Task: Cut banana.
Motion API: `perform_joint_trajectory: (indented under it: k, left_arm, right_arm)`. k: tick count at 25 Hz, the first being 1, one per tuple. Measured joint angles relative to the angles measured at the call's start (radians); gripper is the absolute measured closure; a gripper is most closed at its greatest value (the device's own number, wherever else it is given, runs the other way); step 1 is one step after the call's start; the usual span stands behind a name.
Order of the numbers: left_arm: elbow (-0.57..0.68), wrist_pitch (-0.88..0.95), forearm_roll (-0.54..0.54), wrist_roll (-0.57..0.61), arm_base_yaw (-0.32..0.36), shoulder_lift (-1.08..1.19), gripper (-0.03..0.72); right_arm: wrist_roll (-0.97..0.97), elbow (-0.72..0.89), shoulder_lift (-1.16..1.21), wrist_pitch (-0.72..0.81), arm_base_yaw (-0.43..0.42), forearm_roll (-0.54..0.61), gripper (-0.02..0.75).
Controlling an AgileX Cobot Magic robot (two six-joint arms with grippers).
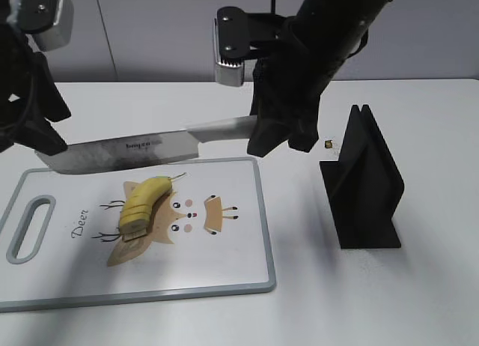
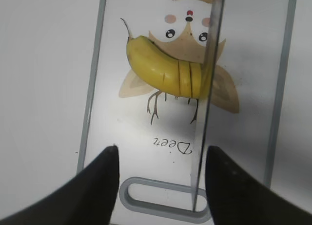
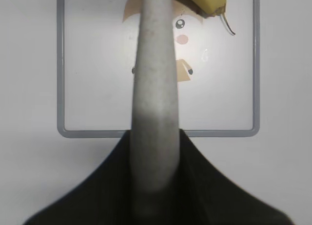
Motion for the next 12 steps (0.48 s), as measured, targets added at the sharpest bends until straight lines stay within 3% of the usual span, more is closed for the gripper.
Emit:
perform_joint_trajectory:
  k: [5, 12]
  left_arm:
    - [-0.005, -0.002, -0.003, 0.001, 0.0, 0.046, 0.149]
    - [-0.005, -0.007, -0.004, 0.001, 0.0, 0.081, 0.267]
  right_arm:
    - [-0.003, 0.0, 0.02, -0.028, 0.0, 0.002, 0.577]
    - [-0.004, -0.002, 0.024, -0.066, 0.0, 0.007, 0.577]
